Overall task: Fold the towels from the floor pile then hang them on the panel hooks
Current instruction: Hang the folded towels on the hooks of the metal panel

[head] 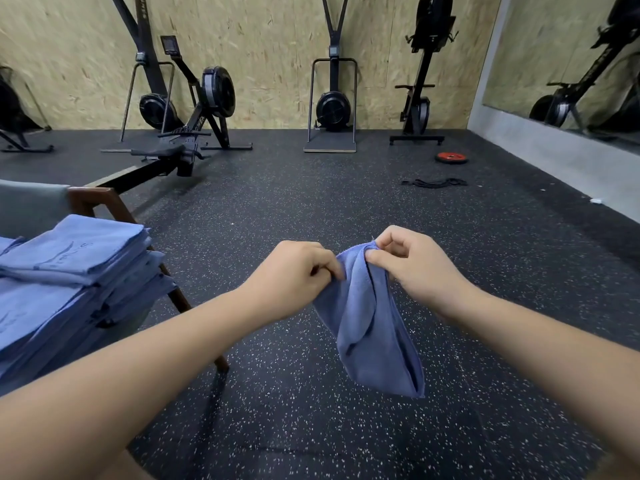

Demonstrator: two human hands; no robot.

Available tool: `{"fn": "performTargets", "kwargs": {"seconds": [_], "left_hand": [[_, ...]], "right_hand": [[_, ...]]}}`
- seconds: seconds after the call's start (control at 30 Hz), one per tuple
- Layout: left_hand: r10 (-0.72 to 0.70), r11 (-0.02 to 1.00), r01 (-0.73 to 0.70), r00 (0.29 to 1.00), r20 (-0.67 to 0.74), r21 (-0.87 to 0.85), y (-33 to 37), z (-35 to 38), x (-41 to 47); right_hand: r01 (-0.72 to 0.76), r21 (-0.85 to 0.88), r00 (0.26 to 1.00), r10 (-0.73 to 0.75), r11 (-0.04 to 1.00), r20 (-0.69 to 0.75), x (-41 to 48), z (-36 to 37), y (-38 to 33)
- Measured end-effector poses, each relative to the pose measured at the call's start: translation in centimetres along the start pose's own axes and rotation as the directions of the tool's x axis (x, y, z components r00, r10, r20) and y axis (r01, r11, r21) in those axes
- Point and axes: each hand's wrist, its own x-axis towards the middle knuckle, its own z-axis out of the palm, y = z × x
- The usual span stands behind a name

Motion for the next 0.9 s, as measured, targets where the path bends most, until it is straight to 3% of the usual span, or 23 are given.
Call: {"fn": "performTargets", "kwargs": {"seconds": [0.13,0.37,0.6,0.9], "left_hand": [[-0.043,0.999,0.043,0.999,-0.015,0.002,1.4,0.8,0.1],[-0.059,0.985,0.062,0.998,-0.027,0.164,1.5,1.7,0.3],[-0.059,0.958,0.042,0.997,0.051,0.284,-0.4,0.1,0.7],[0.028,0.98,-0.059,0.987,0.16,0.192,-3.3,-2.5,0.3]], "right_hand": [[0.071,-0.003,0.997,-0.071,0.997,0.019,-0.2,1.0,-0.2],[0.161,-0.059,0.982,-0.155,0.985,0.105,-0.4,1.8,-0.2],[0.16,-0.125,0.987,-0.155,0.979,0.044,0.0,0.6,0.8],[0.101,-0.166,0.994,-0.095,0.981,0.046,0.2,-0.6,0.9]]}}
